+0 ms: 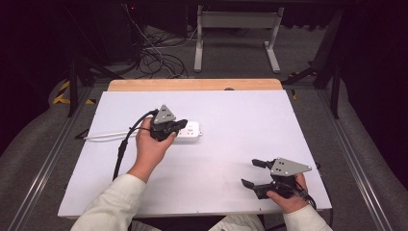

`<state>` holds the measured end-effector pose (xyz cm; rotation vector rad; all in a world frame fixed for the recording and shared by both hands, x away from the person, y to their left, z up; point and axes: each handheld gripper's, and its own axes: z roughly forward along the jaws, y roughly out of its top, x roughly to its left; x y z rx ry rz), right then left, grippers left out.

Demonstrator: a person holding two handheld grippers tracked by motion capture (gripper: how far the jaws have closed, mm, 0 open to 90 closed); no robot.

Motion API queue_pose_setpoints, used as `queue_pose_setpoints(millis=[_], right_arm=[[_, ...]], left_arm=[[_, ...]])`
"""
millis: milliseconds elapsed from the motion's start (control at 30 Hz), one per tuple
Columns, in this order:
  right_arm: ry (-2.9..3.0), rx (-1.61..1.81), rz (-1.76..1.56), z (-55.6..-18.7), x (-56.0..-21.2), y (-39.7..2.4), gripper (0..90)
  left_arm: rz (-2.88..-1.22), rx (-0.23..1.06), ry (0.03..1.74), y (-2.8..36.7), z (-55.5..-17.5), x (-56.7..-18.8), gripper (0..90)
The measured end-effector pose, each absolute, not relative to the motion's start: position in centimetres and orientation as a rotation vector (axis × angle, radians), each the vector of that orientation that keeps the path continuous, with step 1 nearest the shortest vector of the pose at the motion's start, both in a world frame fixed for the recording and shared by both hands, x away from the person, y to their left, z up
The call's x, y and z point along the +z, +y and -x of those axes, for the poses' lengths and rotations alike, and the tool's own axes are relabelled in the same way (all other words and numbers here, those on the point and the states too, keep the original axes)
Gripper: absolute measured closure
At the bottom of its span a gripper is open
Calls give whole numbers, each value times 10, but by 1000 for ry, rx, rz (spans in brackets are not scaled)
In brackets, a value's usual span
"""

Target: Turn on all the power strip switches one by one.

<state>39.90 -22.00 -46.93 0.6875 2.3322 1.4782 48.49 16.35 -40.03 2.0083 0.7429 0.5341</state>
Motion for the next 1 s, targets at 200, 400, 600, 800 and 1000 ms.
queue_pose_setpoints(millis=[200,400,600,800,1000], right_arm=[[2328,1480,-694,-399,-469,-220,216],[2323,1481,-698,-398,-469,-220,216],[2324,1483,-698,-399,-470,-220,216],[2324,1481,-697,-399,-470,-220,214],[2324,1481,-702,-399,-470,-220,214]], left_arm=[[-1978,509,670,182,-452,-394,872],[-1951,466,650,200,-427,-403,625],[-1896,448,643,222,-409,-422,458],[-1873,434,659,242,-396,-444,349],[-1873,465,663,258,-379,-457,267]])
